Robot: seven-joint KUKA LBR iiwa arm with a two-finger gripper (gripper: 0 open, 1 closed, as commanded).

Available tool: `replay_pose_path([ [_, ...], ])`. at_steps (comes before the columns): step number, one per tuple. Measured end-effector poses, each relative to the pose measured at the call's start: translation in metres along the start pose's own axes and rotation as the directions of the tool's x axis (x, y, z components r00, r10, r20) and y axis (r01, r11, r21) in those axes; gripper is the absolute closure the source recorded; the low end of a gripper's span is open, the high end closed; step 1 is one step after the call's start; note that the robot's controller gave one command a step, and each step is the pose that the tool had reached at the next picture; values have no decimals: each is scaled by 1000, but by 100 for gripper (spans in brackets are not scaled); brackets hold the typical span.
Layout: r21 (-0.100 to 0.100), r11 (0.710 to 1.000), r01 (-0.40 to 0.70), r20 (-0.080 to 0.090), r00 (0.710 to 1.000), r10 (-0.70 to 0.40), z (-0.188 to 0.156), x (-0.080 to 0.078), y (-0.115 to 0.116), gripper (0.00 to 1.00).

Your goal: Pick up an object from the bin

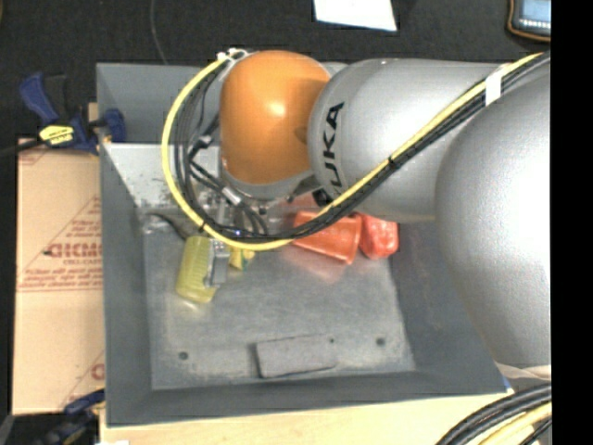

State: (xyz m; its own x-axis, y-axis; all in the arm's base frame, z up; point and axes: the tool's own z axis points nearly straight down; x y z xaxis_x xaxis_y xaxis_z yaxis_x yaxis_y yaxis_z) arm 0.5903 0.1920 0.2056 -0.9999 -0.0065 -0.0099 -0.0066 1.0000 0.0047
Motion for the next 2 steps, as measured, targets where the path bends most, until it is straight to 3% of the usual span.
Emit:
replay_pose_path([
  [1,0,995,100,-1,995,-100,100,-34,35,0],
  [2,5,948,318,0,948,-318,83,36,-27,0],
])
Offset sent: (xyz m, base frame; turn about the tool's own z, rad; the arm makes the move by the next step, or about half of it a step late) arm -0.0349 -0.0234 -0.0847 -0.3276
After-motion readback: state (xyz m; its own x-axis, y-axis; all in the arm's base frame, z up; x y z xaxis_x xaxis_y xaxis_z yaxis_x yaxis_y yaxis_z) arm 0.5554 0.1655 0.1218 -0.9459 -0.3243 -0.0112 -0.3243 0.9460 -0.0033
